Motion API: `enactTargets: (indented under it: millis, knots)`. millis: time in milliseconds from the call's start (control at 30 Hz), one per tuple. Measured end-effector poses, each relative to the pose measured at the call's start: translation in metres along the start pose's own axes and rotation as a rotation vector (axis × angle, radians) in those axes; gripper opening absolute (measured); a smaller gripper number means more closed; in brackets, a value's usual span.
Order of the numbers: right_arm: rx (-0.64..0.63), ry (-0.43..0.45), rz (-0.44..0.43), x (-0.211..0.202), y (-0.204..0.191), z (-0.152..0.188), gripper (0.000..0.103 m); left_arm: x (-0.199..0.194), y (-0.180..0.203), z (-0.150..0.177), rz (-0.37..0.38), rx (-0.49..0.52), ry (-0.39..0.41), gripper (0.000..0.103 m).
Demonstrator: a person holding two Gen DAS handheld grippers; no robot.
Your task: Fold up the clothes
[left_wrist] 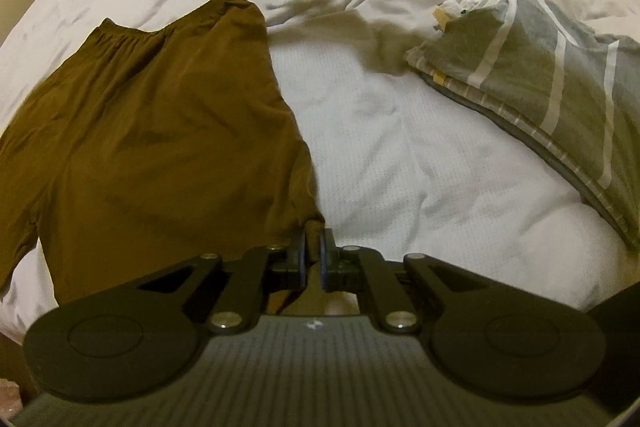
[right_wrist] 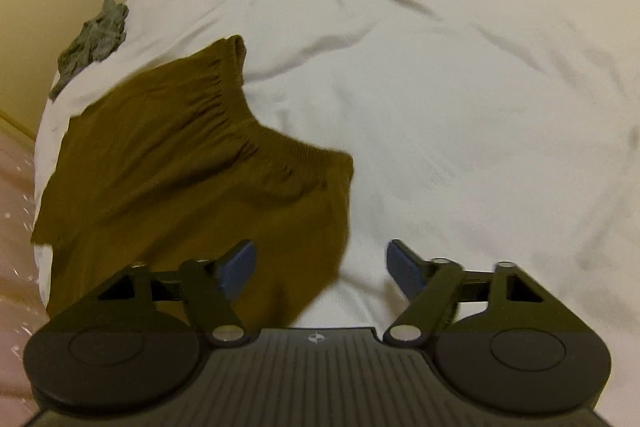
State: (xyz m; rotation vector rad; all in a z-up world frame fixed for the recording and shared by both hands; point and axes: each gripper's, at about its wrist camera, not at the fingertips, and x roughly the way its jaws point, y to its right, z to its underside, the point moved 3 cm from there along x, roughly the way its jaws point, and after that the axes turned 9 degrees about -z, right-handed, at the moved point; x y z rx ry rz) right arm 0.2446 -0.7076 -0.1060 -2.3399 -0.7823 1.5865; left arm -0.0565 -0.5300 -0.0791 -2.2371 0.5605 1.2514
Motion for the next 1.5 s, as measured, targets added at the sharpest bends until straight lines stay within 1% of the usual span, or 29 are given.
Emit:
enactTargets:
  millis: [67,167,233,267,300,333,367,533,633,767,900,1000,1133,1267,1367,1433,1500]
  knots:
    - [0.004,-0.003,-0.006,0.017,0.007,-0.008,0.058,-0.001,-0.001,0.001,0.008,-0.004,0.002,0.004]
    - [0.008,-0.012,0.007,0.04,0.016,-0.018,0.055,-0.002,-0.006,0.002,0.014,-0.024,0.0,0.004]
    - [0.002,-0.023,0.012,0.051,0.019,-0.021,0.05,-0.002,-0.012,0.001,0.015,-0.042,-0.003,0.004]
    - [-0.003,-0.03,0.011,0.056,0.02,-0.023,0.039,-0.002,-0.015,0.001,0.014,-0.051,-0.004,0.004]
    - [-0.008,-0.038,0.01,0.06,0.021,-0.025,0.023,-0.004,-0.02,0.0,0.01,-0.056,-0.005,0.004]
    - [-0.01,-0.046,0.009,0.061,0.022,-0.025,0.017,-0.006,-0.025,-0.001,0.003,-0.059,-0.004,0.004]
    - [-0.01,-0.049,0.016,0.061,0.022,-0.025,0.004,-0.009,-0.031,-0.001,-0.005,-0.062,-0.005,0.004]
    - [-0.055,-0.04,0.029,0.037,0.006,-0.031,0.003,-0.033,-0.077,-0.01,-0.073,-0.103,-0.003,0.004]
    - [-0.068,-0.026,0.018,0.018,-0.009,-0.039,0.003,-0.045,-0.113,-0.018,-0.077,-0.167,-0.01,0.004]
    - [-0.009,-0.016,-0.015,-0.002,-0.023,-0.053,0.003,-0.063,-0.165,-0.027,-0.049,-0.255,0.009,0.004]
    - [0.06,-0.021,-0.033,-0.015,-0.038,-0.069,0.003,-0.079,-0.222,-0.028,-0.069,-0.313,0.036,0.004]
    - [0.126,-0.019,-0.029,-0.02,-0.053,-0.084,0.003,-0.081,-0.275,-0.022,-0.075,-0.361,0.051,0.004]
    - [0.226,0.006,-0.045,-0.017,-0.079,-0.107,0.003,-0.067,-0.358,-0.017,-0.075,-0.392,0.09,0.004]
    - [0.334,0.036,-0.055,0.006,-0.106,-0.14,0.003,-0.032,-0.448,-0.009,-0.046,-0.419,0.106,0.004]
    - [0.395,0.037,-0.05,0.04,-0.124,-0.165,0.003,0.01,-0.503,-0.004,-0.01,-0.414,0.079,0.003]
    - [0.416,0.036,-0.027,0.071,-0.135,-0.185,0.003,0.038,-0.533,0.0,0.019,-0.408,0.063,0.003]
    - [0.435,0.038,-0.002,0.101,-0.143,-0.204,0.003,0.066,-0.555,0.006,0.053,-0.39,0.047,0.003]
